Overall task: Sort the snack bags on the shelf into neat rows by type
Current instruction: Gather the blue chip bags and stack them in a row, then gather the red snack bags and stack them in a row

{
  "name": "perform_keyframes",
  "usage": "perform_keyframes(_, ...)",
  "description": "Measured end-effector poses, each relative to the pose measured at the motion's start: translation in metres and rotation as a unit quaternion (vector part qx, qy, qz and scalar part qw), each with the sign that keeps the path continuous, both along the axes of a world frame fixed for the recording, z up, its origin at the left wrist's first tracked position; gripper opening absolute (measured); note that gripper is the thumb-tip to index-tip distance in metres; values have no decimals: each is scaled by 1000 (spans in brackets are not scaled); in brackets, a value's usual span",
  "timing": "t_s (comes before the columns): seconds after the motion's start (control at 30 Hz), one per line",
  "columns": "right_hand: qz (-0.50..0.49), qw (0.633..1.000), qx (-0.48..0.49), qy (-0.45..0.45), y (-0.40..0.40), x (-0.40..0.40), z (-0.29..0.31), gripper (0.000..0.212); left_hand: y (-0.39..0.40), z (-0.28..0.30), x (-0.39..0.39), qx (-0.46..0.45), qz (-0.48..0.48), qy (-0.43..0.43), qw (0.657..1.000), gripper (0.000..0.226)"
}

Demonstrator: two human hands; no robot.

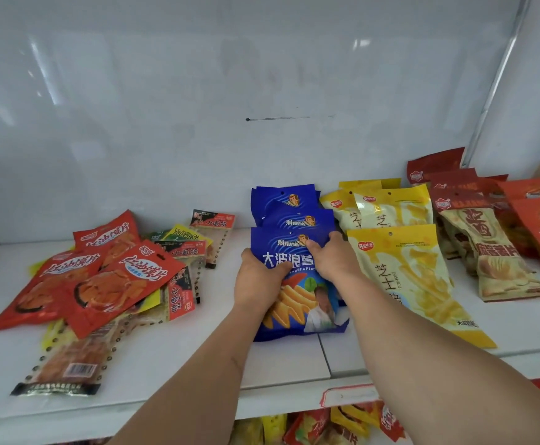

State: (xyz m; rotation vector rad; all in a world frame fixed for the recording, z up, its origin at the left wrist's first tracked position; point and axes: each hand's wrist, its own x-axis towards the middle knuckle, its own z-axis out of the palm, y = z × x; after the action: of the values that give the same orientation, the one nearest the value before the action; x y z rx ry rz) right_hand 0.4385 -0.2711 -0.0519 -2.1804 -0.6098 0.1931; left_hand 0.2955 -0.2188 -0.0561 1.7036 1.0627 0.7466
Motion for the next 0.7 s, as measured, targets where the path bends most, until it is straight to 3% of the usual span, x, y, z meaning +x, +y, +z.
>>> perform_keyframes(0.2,-22,996,-58,-57,4,-17,8,70,2,3,-17,-7,17,-28,999,56)
perform_keyframes(0.4,4,984,-83,-155,7,-48,21,68,5,10,-49,55,34,34,997,67)
perform_keyframes(0.6,106,976,0,-191,40,-99,40,59,17,10,-92,173,58,105,978,47)
perform_keyframes(0.7,175,973,62,-138,66,-126,40,53,31,11,-108,208,54,99,972,34)
